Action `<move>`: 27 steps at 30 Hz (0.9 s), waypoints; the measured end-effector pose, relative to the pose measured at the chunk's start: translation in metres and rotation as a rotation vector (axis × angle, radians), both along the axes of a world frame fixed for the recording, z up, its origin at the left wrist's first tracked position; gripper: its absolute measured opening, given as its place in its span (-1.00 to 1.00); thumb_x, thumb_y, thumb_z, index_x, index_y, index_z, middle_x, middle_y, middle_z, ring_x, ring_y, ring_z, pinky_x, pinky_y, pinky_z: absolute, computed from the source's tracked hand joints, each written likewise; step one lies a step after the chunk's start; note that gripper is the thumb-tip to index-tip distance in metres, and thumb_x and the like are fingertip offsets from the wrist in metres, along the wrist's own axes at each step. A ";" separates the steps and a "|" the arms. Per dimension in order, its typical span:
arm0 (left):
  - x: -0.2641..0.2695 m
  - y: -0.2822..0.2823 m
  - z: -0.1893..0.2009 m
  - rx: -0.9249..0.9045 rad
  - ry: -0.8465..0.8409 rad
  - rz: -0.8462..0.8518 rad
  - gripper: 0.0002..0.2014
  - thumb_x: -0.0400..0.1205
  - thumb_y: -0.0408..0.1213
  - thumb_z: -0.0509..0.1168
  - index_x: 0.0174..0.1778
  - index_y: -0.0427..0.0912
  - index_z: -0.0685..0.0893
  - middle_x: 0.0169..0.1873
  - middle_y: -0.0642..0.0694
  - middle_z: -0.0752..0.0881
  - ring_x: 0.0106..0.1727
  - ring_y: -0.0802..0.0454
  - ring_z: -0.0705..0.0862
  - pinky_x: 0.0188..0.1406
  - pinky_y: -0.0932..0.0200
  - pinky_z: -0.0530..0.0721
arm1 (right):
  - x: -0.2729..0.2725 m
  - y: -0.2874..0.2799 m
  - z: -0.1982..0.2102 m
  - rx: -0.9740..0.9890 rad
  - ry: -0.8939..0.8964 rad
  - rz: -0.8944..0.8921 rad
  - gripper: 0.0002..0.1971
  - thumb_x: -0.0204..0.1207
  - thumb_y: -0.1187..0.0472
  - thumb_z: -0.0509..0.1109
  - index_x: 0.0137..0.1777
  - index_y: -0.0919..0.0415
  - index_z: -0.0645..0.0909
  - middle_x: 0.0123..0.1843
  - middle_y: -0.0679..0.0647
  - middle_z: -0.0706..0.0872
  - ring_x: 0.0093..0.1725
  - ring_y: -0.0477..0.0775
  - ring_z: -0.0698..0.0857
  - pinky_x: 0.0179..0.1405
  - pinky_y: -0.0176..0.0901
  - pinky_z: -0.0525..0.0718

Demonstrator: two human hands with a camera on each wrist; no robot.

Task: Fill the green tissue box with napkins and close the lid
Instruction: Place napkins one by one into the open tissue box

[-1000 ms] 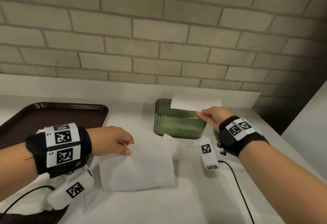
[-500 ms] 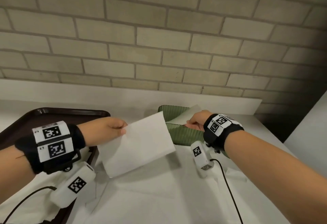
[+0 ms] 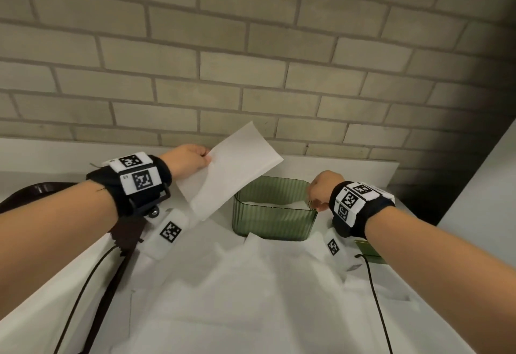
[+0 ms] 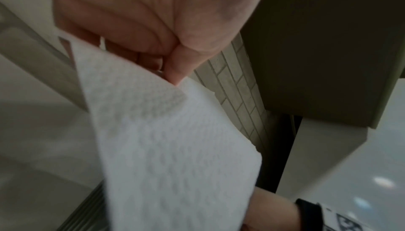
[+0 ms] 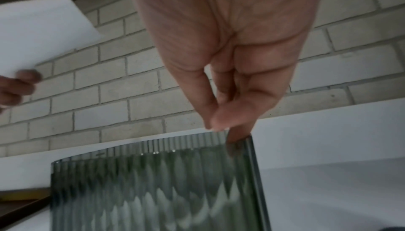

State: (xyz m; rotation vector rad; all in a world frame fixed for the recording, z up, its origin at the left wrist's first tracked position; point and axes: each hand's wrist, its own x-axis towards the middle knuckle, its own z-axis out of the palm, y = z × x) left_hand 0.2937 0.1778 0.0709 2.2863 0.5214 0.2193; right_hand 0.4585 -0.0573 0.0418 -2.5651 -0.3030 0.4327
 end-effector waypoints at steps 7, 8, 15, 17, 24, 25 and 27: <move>0.045 -0.039 0.012 0.196 0.113 -0.115 -0.68 0.74 -0.34 0.04 0.34 -0.37 0.52 0.31 -0.32 0.59 0.32 -0.22 0.57 0.24 0.09 0.51 | -0.021 0.001 0.017 0.707 0.280 0.087 -0.52 0.60 -0.20 0.19 0.08 0.25 0.62 -0.15 0.10 0.74 -0.17 0.08 0.71 -0.21 -0.09 0.71; 0.051 -0.044 0.012 0.212 0.117 -0.131 -0.67 0.74 -0.35 0.04 0.36 -0.37 0.52 0.33 -0.31 0.59 0.34 -0.21 0.56 0.25 0.12 0.49 | -0.023 0.001 0.020 0.739 0.344 0.117 -0.54 0.57 -0.17 0.24 0.14 0.24 0.61 -0.08 0.10 0.73 -0.12 0.08 0.71 -0.26 -0.15 0.74; 0.071 -0.041 -0.004 0.232 0.079 -0.073 -0.64 0.67 -0.16 0.22 0.35 -0.22 0.53 0.30 -0.16 0.62 0.33 -0.10 0.56 0.28 0.20 0.45 | -0.010 -0.005 0.005 0.793 0.300 0.053 -0.61 0.54 0.44 0.37 0.35 0.48 0.47 0.10 0.27 0.69 -0.24 0.04 0.74 -0.47 -0.39 0.72; 0.065 -0.030 -0.011 0.217 -0.004 0.009 -0.59 0.61 -0.11 0.32 0.32 -0.21 0.52 0.20 -0.12 0.63 0.24 -0.08 0.59 0.20 0.21 0.47 | -0.002 -0.005 -0.001 0.830 0.297 -0.031 -0.49 0.52 0.47 0.38 0.46 0.49 0.36 0.23 0.31 0.65 -0.32 0.02 0.77 -0.53 -0.38 0.70; 0.012 0.008 -0.043 0.171 0.214 -0.149 -0.81 0.51 -0.11 0.45 -0.31 -0.02 0.56 -0.40 0.05 0.59 -0.43 0.10 0.57 -0.30 0.30 0.53 | 0.018 -0.004 -0.012 0.798 0.353 -0.218 -0.31 0.52 0.55 0.33 0.61 0.40 0.12 0.50 0.33 0.44 -0.16 0.18 0.74 -0.64 -0.25 0.70; 0.001 0.007 -0.049 0.174 0.286 -0.212 -0.81 0.50 -0.10 0.46 -0.30 -0.01 0.58 -0.41 0.06 0.60 -0.45 0.14 0.55 -0.31 0.33 0.51 | 0.016 -0.002 -0.013 0.784 0.370 -0.210 -0.32 0.52 0.56 0.32 0.60 0.42 0.13 0.49 0.31 0.44 -0.05 0.22 0.72 -0.61 -0.23 0.72; -0.021 0.002 -0.061 0.205 0.403 -0.319 -0.83 0.45 -0.02 0.49 -0.27 0.05 0.63 -0.36 0.11 0.66 -0.40 0.19 0.58 -0.25 0.37 0.51 | 0.015 0.004 -0.016 0.740 0.398 -0.178 -0.41 0.53 0.59 0.30 0.54 0.49 0.21 0.43 0.25 0.49 0.16 0.31 0.67 -0.44 -0.17 0.78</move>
